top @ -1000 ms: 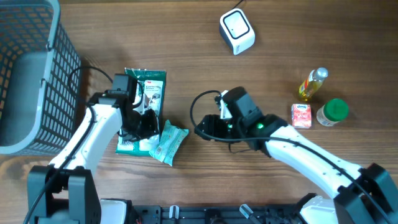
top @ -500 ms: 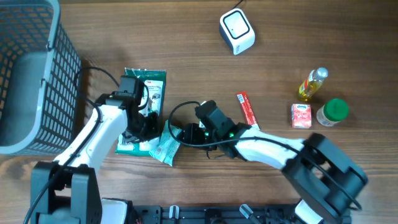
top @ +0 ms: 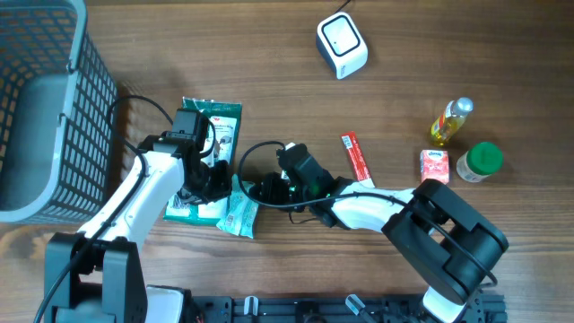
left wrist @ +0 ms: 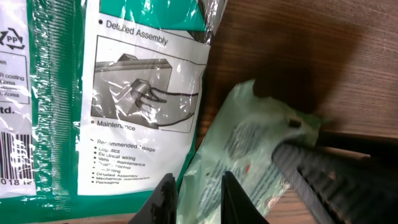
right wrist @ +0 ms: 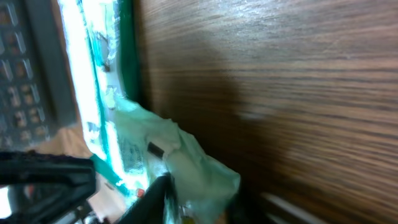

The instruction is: Scan the item barcode

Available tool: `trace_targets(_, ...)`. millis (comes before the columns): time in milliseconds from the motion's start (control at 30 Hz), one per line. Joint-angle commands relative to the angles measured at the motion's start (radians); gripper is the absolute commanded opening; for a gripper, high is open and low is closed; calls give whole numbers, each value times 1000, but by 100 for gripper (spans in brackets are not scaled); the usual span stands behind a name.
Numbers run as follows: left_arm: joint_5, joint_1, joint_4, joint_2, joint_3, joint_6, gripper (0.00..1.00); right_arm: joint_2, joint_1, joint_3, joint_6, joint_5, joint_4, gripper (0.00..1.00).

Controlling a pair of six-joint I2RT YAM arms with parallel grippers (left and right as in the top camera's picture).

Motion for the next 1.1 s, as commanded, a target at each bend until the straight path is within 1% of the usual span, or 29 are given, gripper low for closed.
trace_targets(0, -9, -5, 3, 12, -6, -12, 16, 42, -5, -8, 7, 39, -17, 4)
trace_targets(100, -9, -5, 3, 12, -6, -12, 15, 26, -26, -8, -27, 31, -26, 4)
trace_targets(167, -9, -5, 5, 12, -6, -12, 15, 0, -46, -8, -47, 31, -66, 4)
trace_targets(233, -9, -5, 8, 12, -6, -12, 15, -48, -85, -8, -90, 31, -137, 4)
trace_targets(333, 10, -5, 17, 12, -6, -12, 14, -128, -158, -8, -197, 34, -249, 4)
trace_targets(467, 115, -5, 52, 12, -6, -11, 9, -203, -232, -8, -313, 39, -342, 4)
trace_targets(533, 212, -5, 82, 12, -6, -8, 6, -219, -256, -8, -343, 39, -369, 4)
trace_targets(567, 253, -5, 95, 12, -6, -8, 6, -219, -266, -8, -343, 39, -377, 6)
trace_targets(600, 322, -6, 116, 12, -6, -8, 5, -219, -274, -8, -343, 36, -380, 17)
trace_targets(667, 411, -11, 145, 12, -6, -8, 5, -221, -293, -8, -357, 7, -380, 40)
trace_targets(700, 437, -14, 153, 12, -6, -8, 5, -229, -309, -3, -375, -26, -383, 44)
trace_targets(800, 491, -23, 163, 12, -6, -8, 6, -264, -369, 25, -426, -140, -428, 51)
trace_targets(867, 491, -30, 160, 12, -6, -8, 6, -296, -407, 43, -449, -208, -459, 52)
trace_targets(900, 491, -35, 160, 12, -6, -8, 6, -316, -429, 48, -460, -266, -467, 51)
trace_targets(933, 491, -43, 160, 12, -6, -8, 6, -328, -443, 48, -461, -315, -467, 47)
trace_targets(1000, 488, -62, 171, 13, -6, -8, 6, -333, -454, 48, -459, -385, -469, 34)
trace_targets(1033, 488, -72, 181, 14, -6, -8, 6, -332, -454, 48, -458, -391, -477, 21)
trace_targets(1067, 489, -83, 192, 19, -6, -8, 6, -329, -452, 47, -458, -387, -490, 12)
